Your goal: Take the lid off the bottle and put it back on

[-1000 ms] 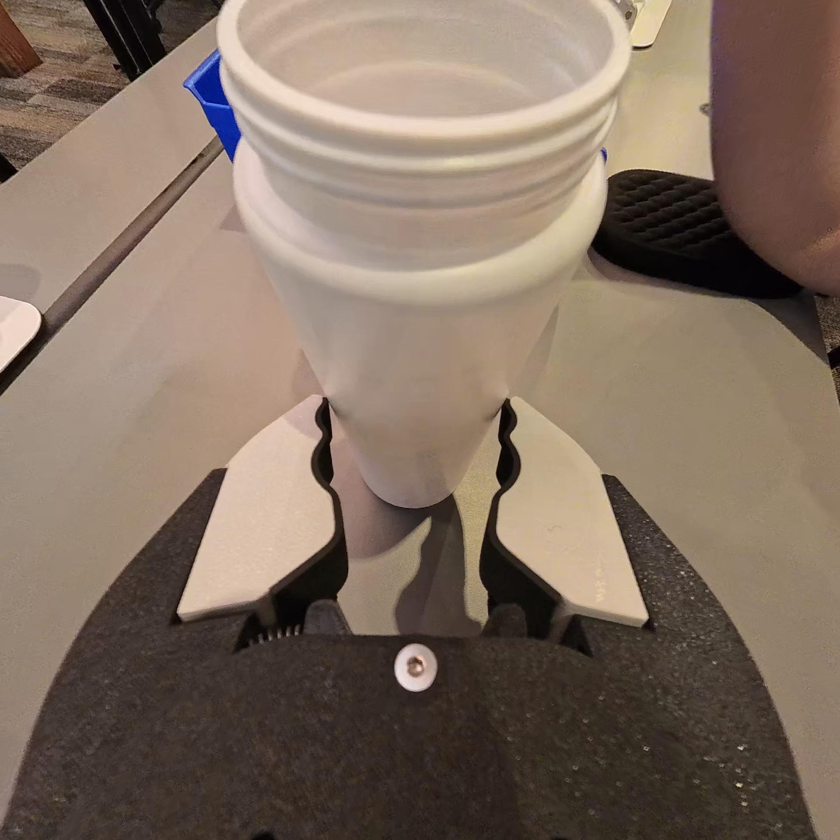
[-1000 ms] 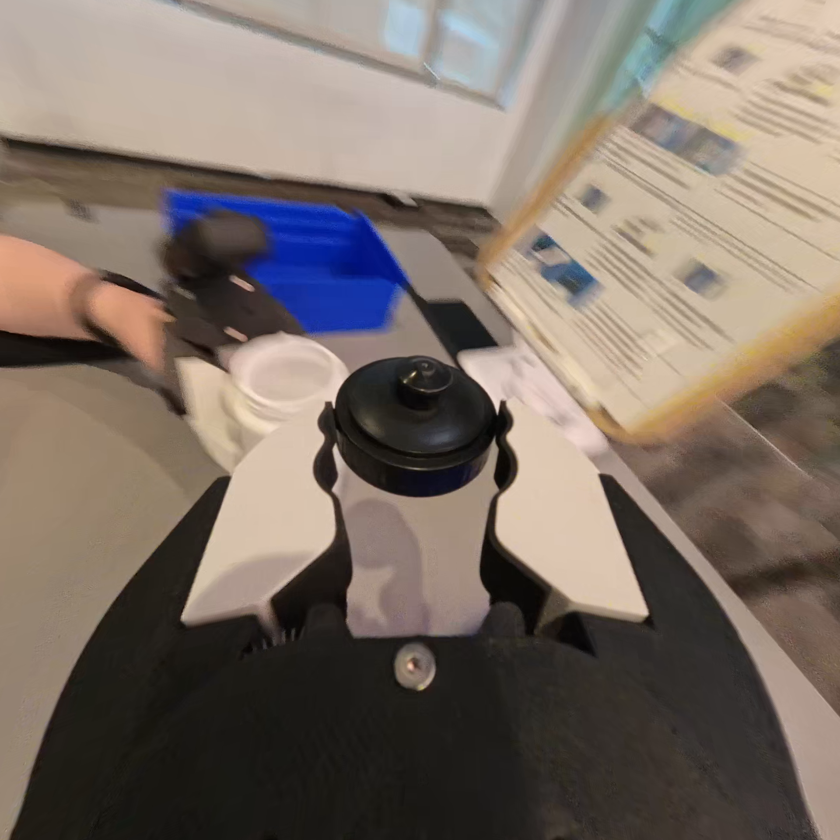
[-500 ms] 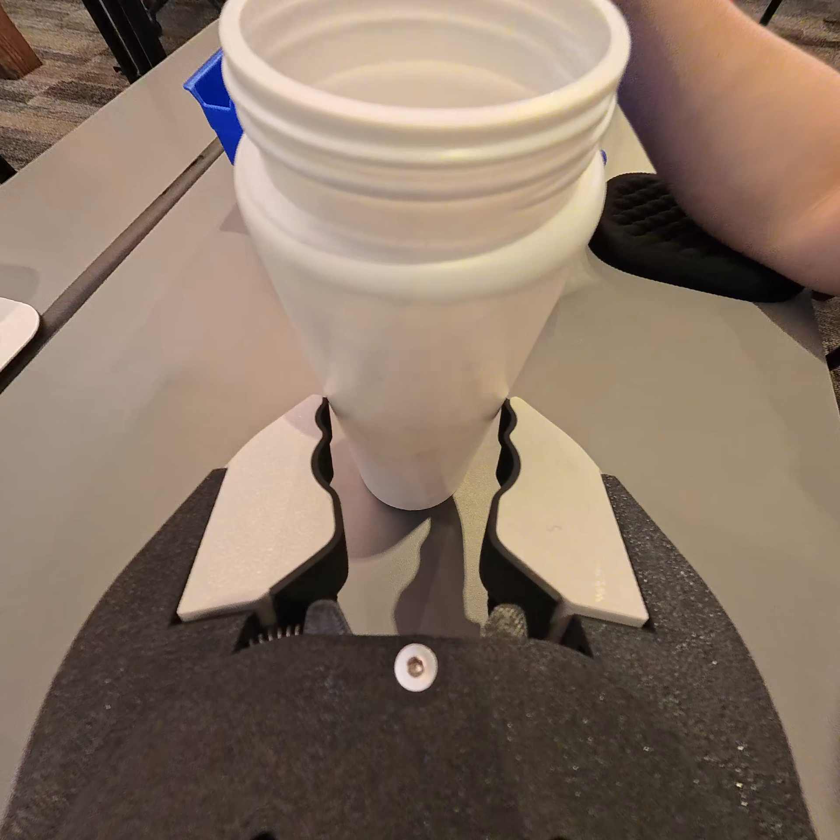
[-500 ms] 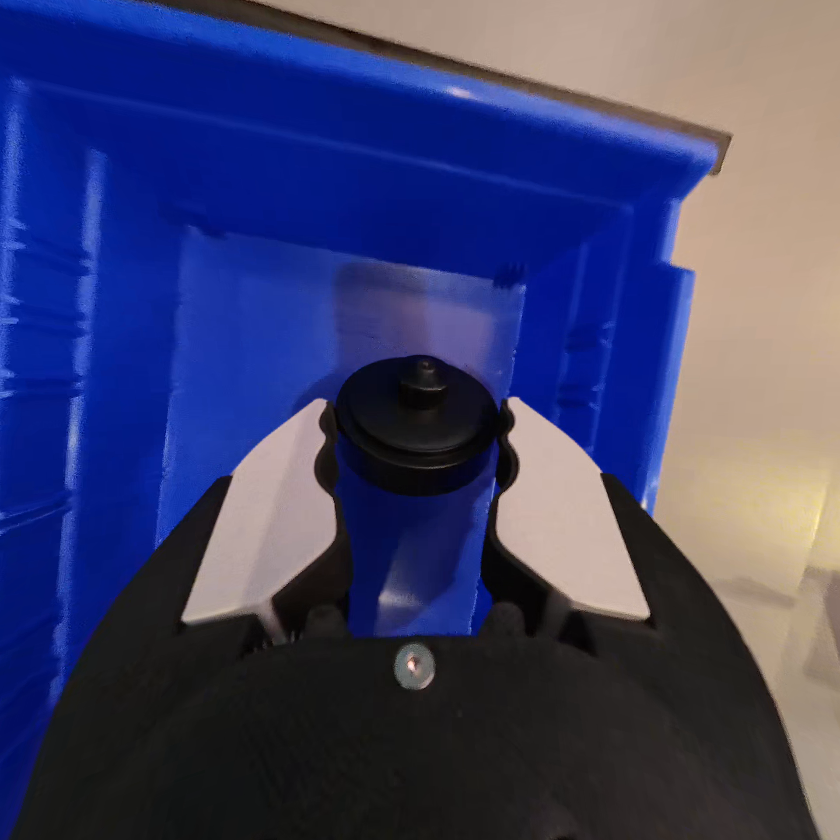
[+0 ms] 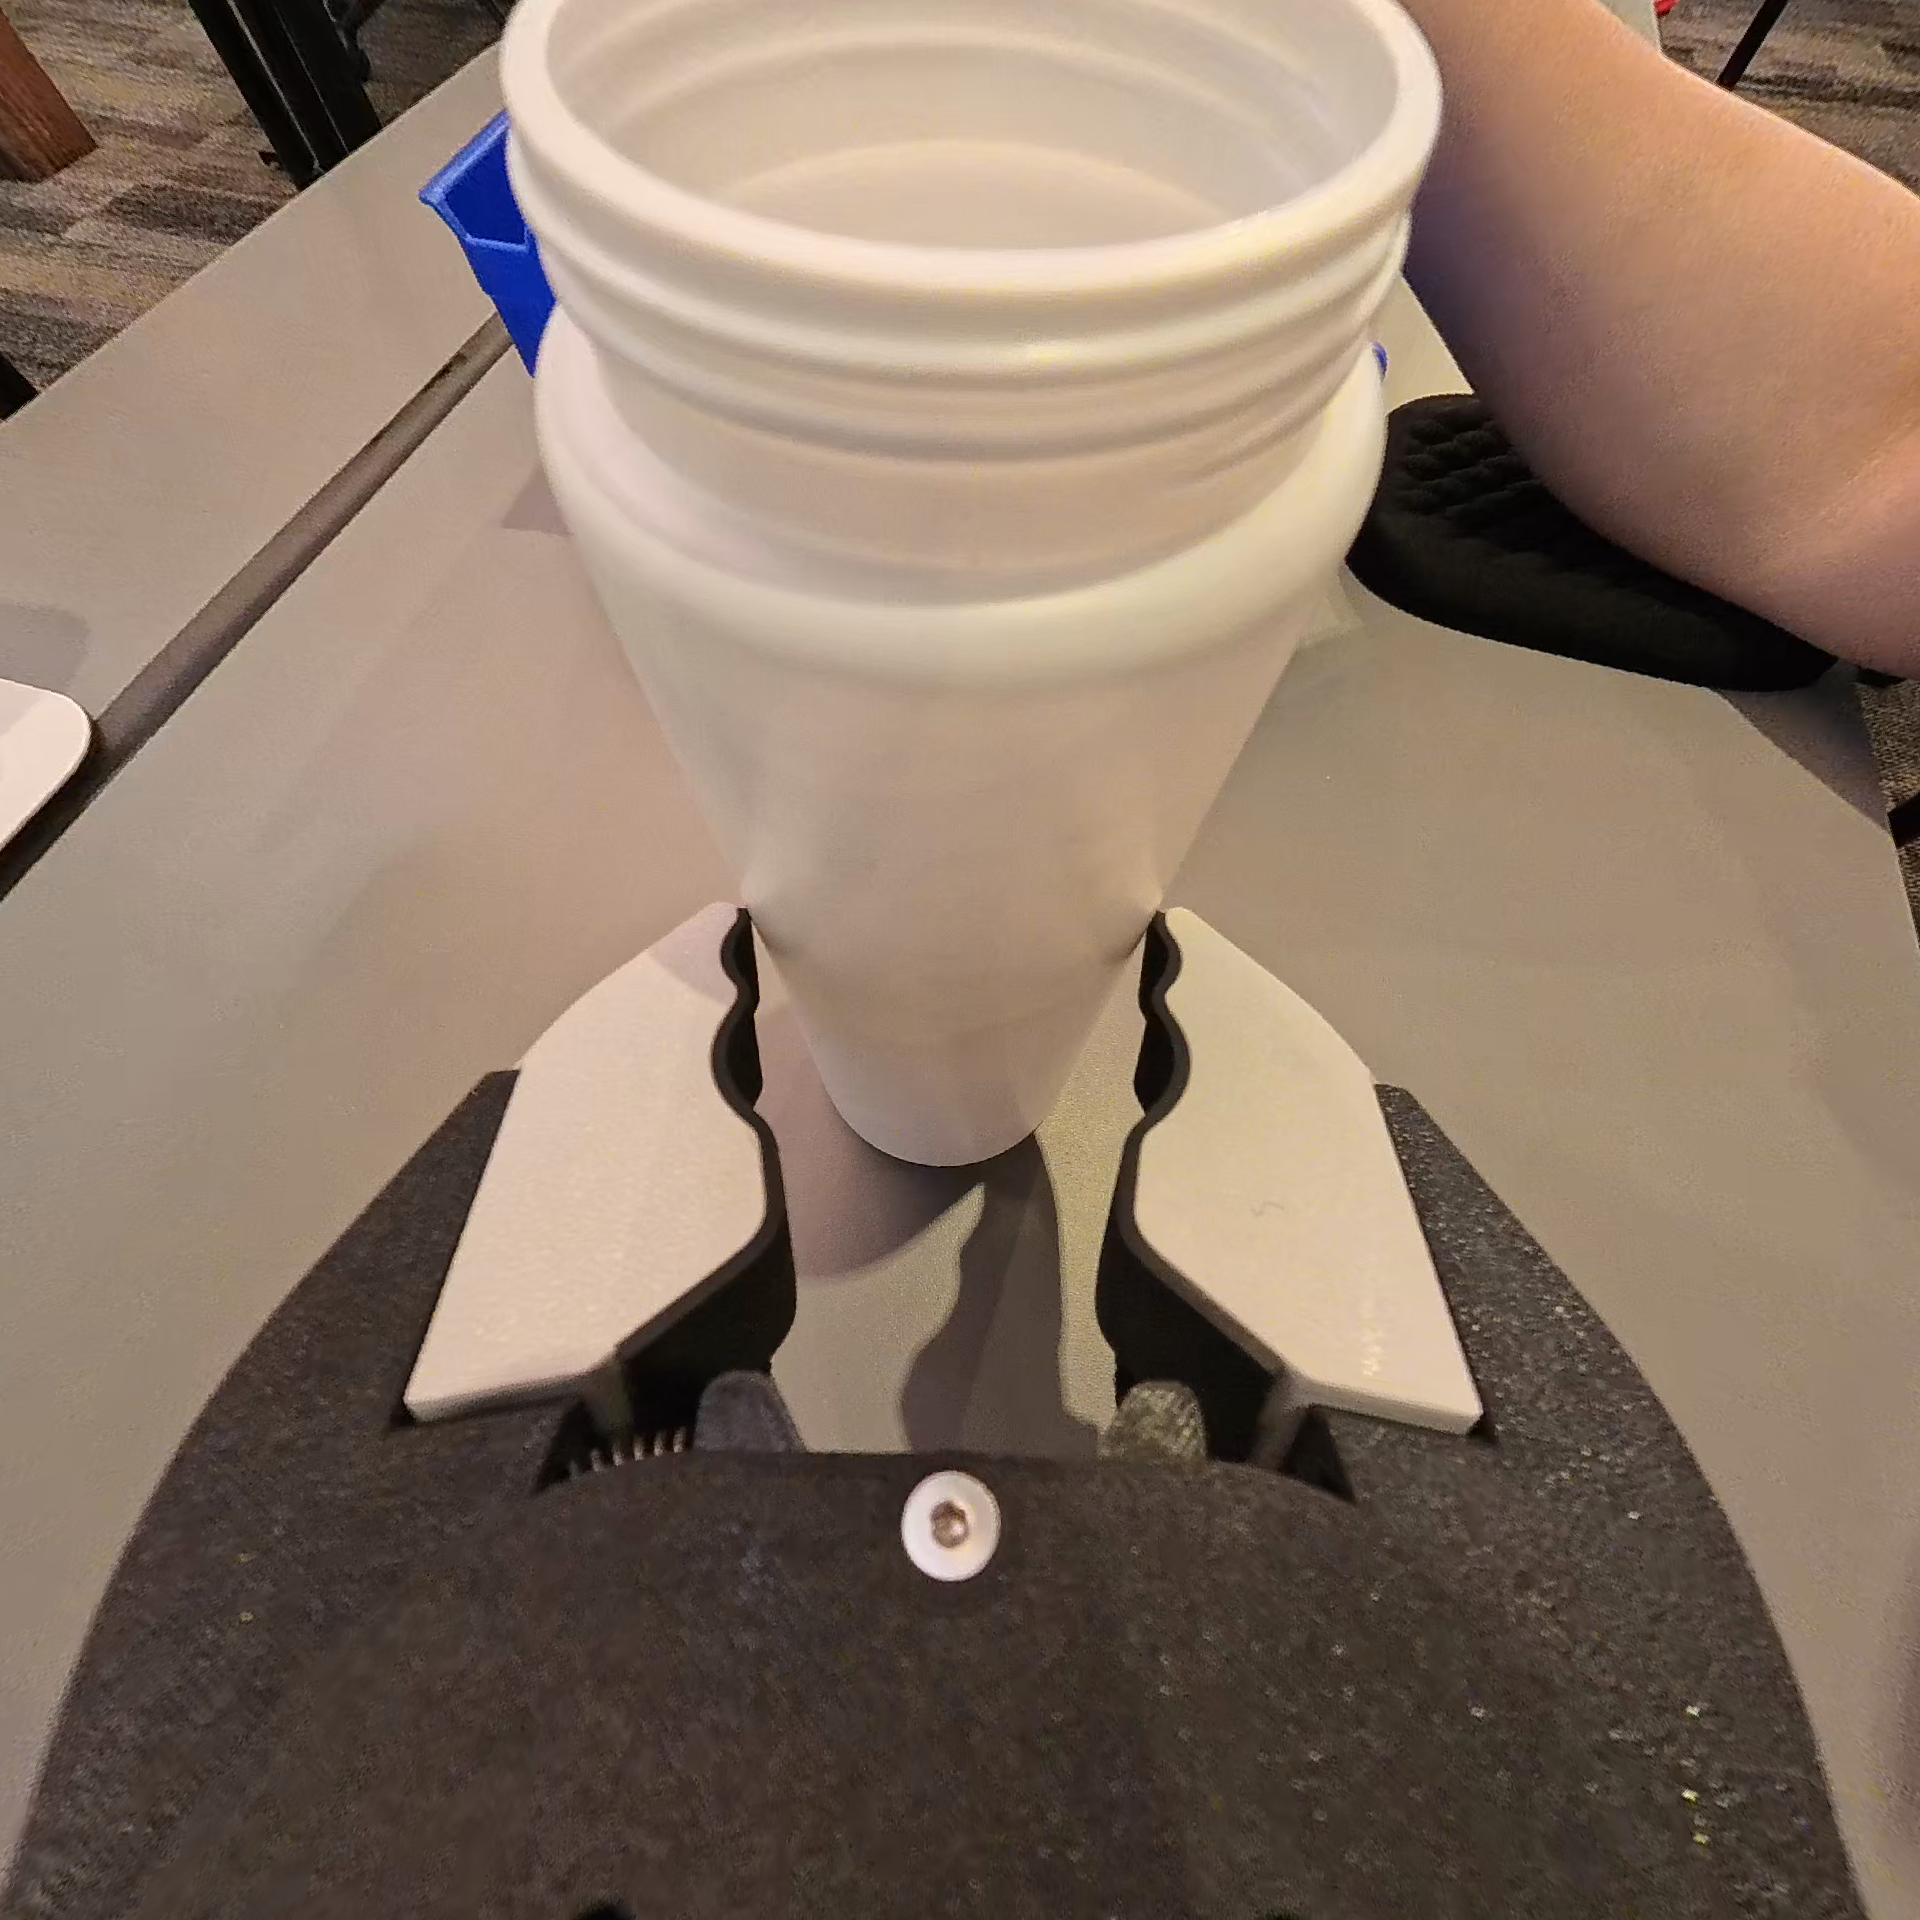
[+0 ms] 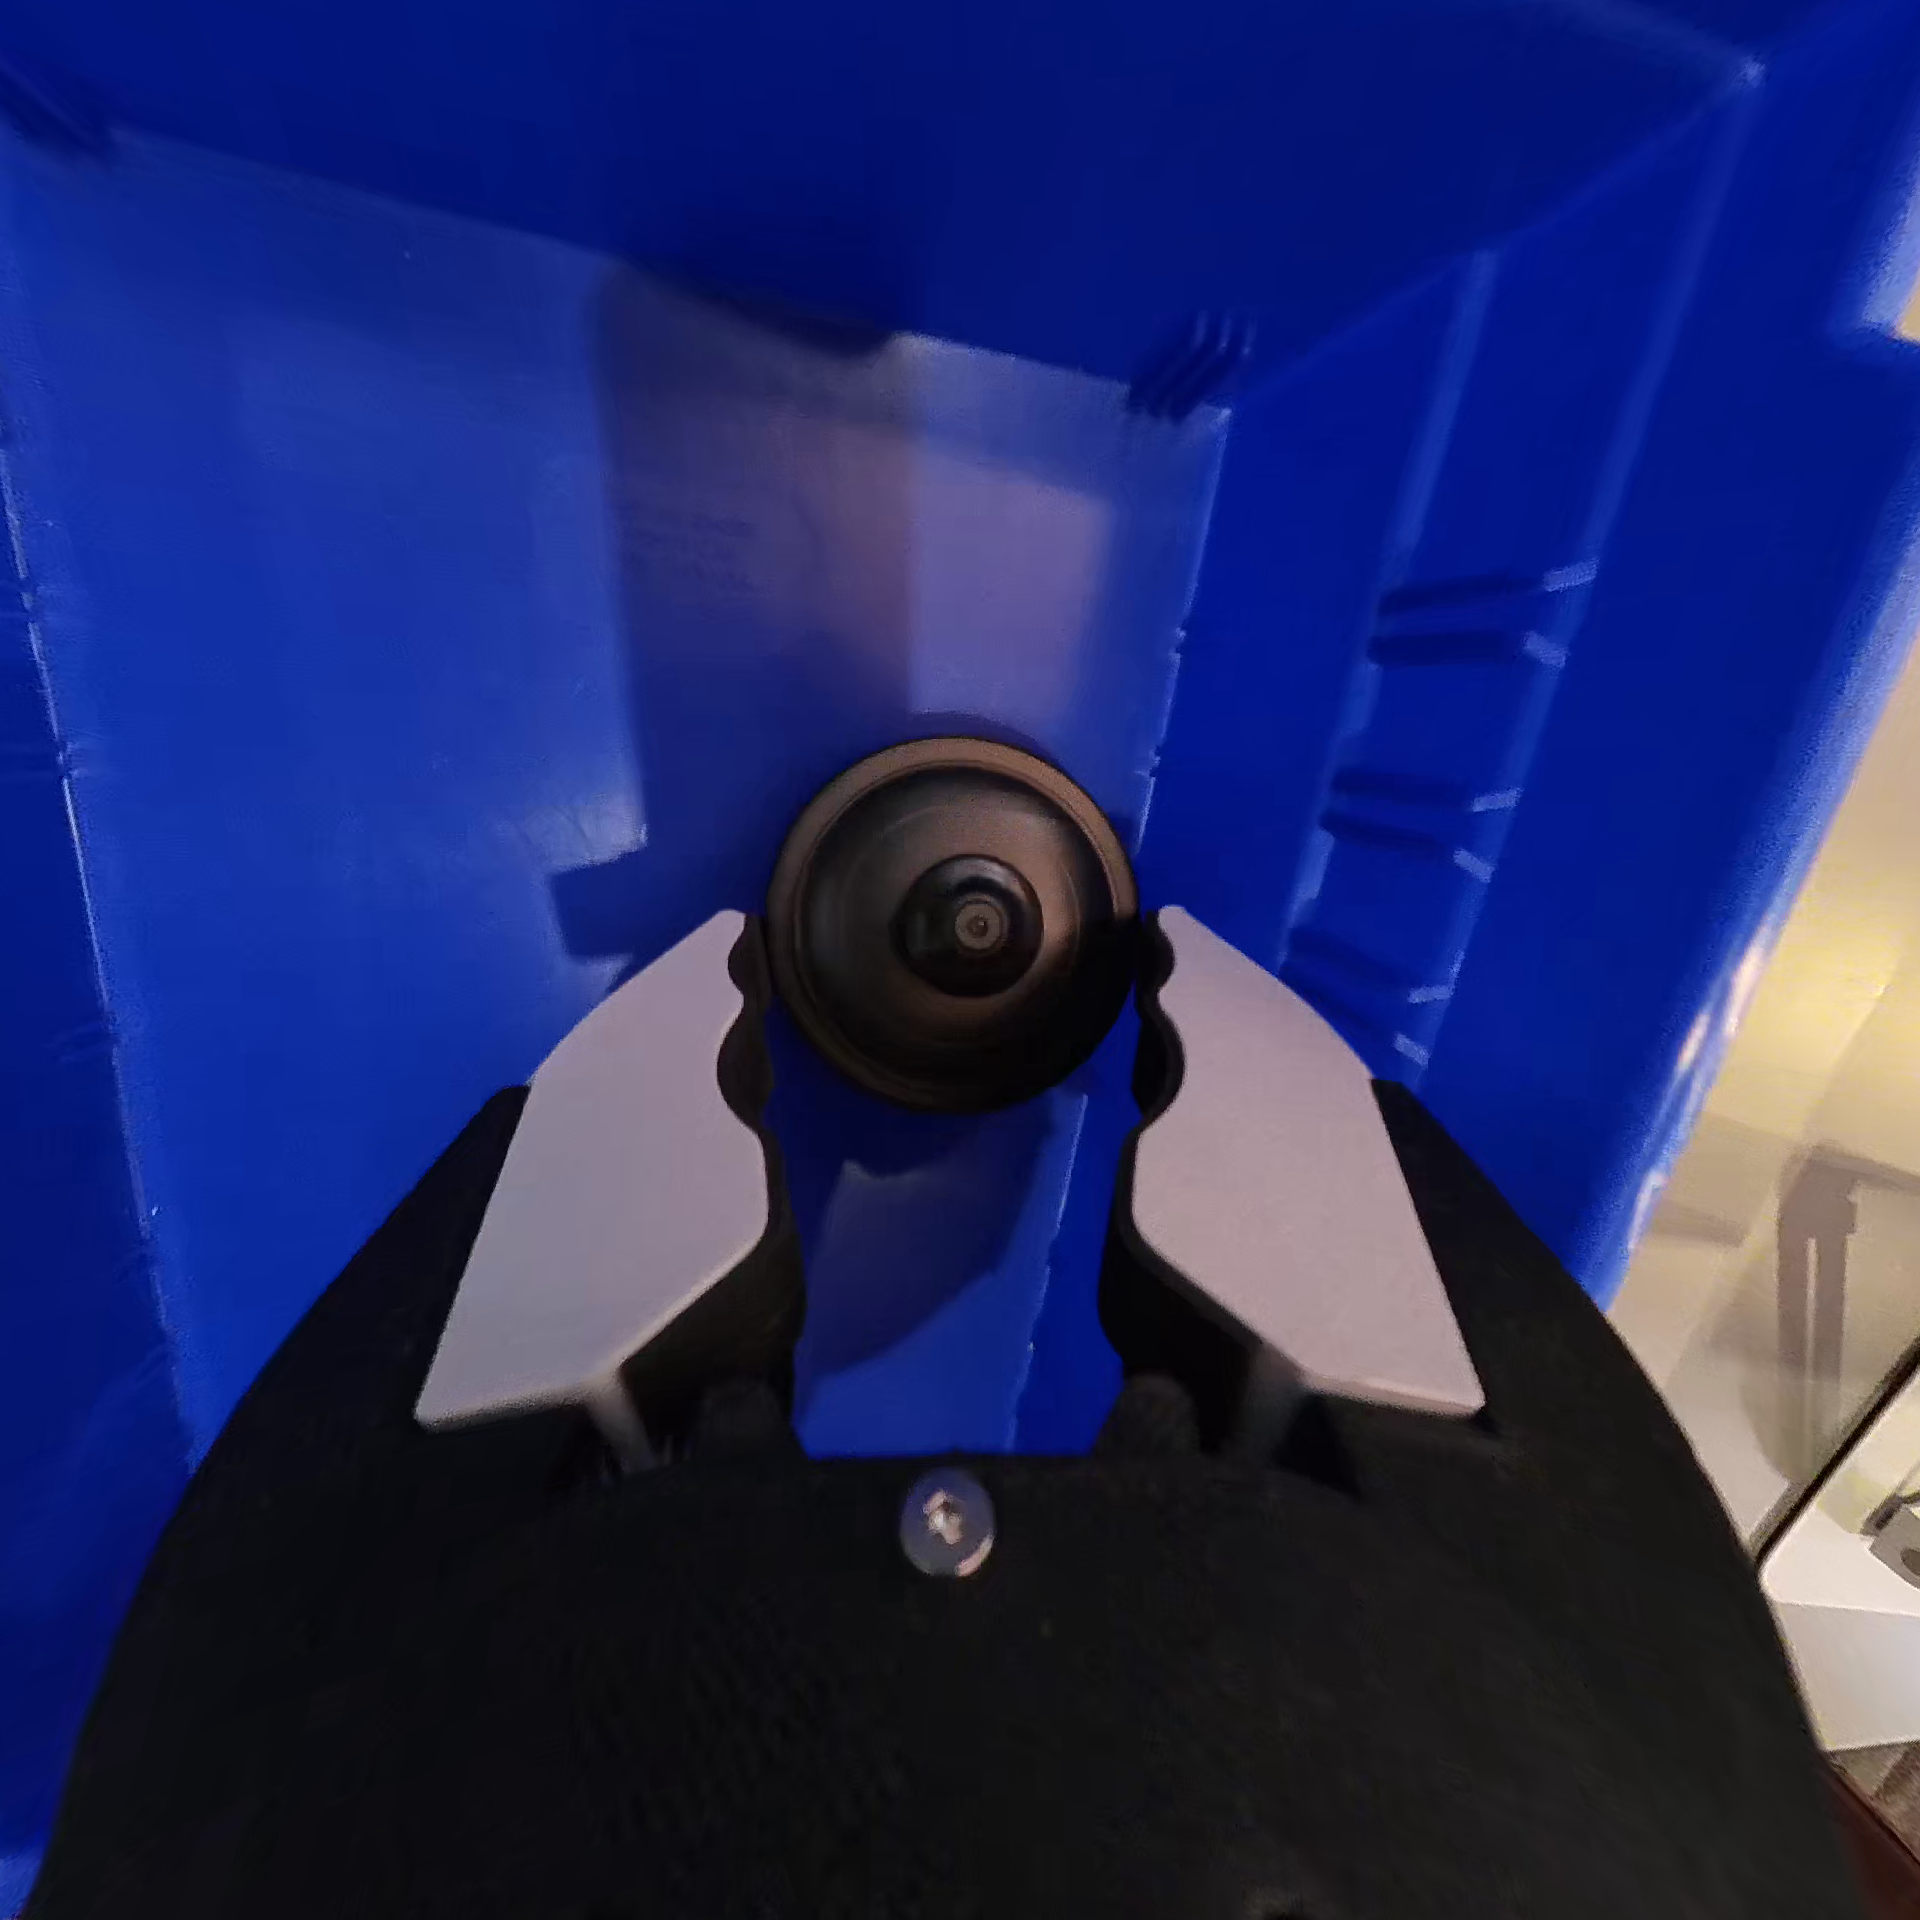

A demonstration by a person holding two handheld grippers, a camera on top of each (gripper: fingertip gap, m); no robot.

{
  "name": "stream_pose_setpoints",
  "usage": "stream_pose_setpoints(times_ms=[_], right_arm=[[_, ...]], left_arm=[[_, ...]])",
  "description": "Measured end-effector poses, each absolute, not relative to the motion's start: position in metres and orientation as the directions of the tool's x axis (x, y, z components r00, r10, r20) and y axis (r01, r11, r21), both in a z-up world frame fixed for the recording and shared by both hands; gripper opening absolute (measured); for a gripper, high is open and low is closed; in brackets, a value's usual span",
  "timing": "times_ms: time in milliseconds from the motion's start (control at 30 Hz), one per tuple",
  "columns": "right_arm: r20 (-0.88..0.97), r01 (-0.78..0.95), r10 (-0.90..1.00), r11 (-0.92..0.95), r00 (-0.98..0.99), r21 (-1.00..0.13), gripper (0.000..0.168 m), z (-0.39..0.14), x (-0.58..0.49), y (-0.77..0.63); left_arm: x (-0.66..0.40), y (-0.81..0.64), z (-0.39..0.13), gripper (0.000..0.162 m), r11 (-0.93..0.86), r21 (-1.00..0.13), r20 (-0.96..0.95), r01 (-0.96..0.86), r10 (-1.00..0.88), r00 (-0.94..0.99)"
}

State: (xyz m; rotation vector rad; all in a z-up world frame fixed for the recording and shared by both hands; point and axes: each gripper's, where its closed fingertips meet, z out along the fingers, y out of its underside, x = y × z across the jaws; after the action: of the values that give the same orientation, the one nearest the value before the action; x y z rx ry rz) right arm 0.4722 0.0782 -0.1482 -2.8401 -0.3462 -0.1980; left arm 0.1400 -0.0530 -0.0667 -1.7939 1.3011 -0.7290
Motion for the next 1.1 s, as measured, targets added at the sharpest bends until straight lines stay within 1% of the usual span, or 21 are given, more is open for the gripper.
stream_pose_setpoints(times_ms=[133, 300, 367, 433, 500, 567, 600, 667, 700, 733, 833, 900, 967, 1100], right_arm=[[0.161, 0.262, 0.228, -0.937, 0.96, -0.231, 0.072, -0.147, 0.471, 0.076], [0.146, 0.277, 0.244, -0.913, 0.959, -0.298, 0.073, -0.121, 0.462, 0.075], [0.152, 0.29, 0.251, -0.885, 0.956, -0.364, 0.073, -0.096, 0.456, 0.075], [0.164, 0.318, 0.272, -0.813, 0.948, -0.488, 0.073, -0.059, 0.441, 0.076], [0.16, 0.382, 0.371, -0.664, 0.915, -0.642, 0.073, -0.015, 0.407, 0.075], [0.137, 0.442, 0.571, -0.439, 0.809, -0.782, 0.071, 0.026, 0.35, 0.062], [0.136, 0.462, 0.69, -0.311, 0.711, -0.831, 0.071, 0.041, 0.318, 0.047], [0.166, 0.459, 0.879, -0.065, 0.446, -0.886, 0.073, 0.057, 0.259, 0.008], [0.182, 0.433, 0.92, 0.016, 0.346, -0.901, 0.076, 0.059, 0.238, -0.007], [0.18, 0.401, 0.942, 0.054, 0.283, -0.915, 0.079, 0.06, 0.22, -0.016], [0.086, 0.308, 0.979, 0.026, 0.185, -0.951, 0.085, 0.056, 0.181, -0.029], [0.035, 0.294, 0.982, -0.022, 0.184, -0.956, 0.088, 0.046, 0.166, -0.027], [0.013, 0.32, 0.98, -0.052, 0.2, -0.946, 0.092, 0.035, 0.154, -0.025], [0.04, 0.398, 0.969, -0.062, 0.243, -0.915, 0.092, 0.009, 0.139, -0.018]], left_arm=[[0.14, -0.053, -0.067, 0.071, -0.164, -0.853, 0.003, -0.496, -0.951, 0.309], [0.141, -0.052, -0.067, 0.071, -0.164, -0.861, 0.008, -0.481, -0.951, 0.309], [0.141, -0.051, -0.066, 0.071, -0.165, -0.863, 0.009, -0.477, -0.95, 0.312], [0.14, -0.049, -0.066, 0.071, -0.167, -0.863, 0.009, -0.476, -0.948, 0.318], [0.137, -0.046, -0.066, 0.07, -0.176, -0.861, 0.007, -0.477, -0.942, 0.335], [0.134, -0.042, -0.066, 0.07, -0.189, -0.861, 0.01, -0.473, -0.935, 0.356], [0.132, -0.039, -0.066, 0.071, -0.196, -0.862, 0.011, -0.468, -0.929, 0.369], [0.13, -0.035, -0.066, 0.071, -0.212, -0.867, 0.02, -0.452, -0.919, 0.393], [0.129, -0.033, -0.065, 0.07, -0.219, -0.869, 0.027, -0.443, -0.916, 0.4], [0.128, -0.032, -0.065, 0.07, -0.227, -0.87, 0.035, -0.437, -0.913, 0.406], [0.126, -0.03, -0.065, 0.07, -0.24, -0.872, 0.046, -0.426, -0.908, 0.417], [0.125, -0.029, -0.065, 0.07, -0.241, -0.872, 0.045, -0.426, -0.907, 0.419], [0.125, -0.028, -0.065, 0.071, -0.238, -0.871, 0.04, -0.429, -0.906, 0.422], [0.122, -0.025, -0.065, 0.071, -0.237, -0.87, 0.029, -0.431, -0.899, 0.436]])
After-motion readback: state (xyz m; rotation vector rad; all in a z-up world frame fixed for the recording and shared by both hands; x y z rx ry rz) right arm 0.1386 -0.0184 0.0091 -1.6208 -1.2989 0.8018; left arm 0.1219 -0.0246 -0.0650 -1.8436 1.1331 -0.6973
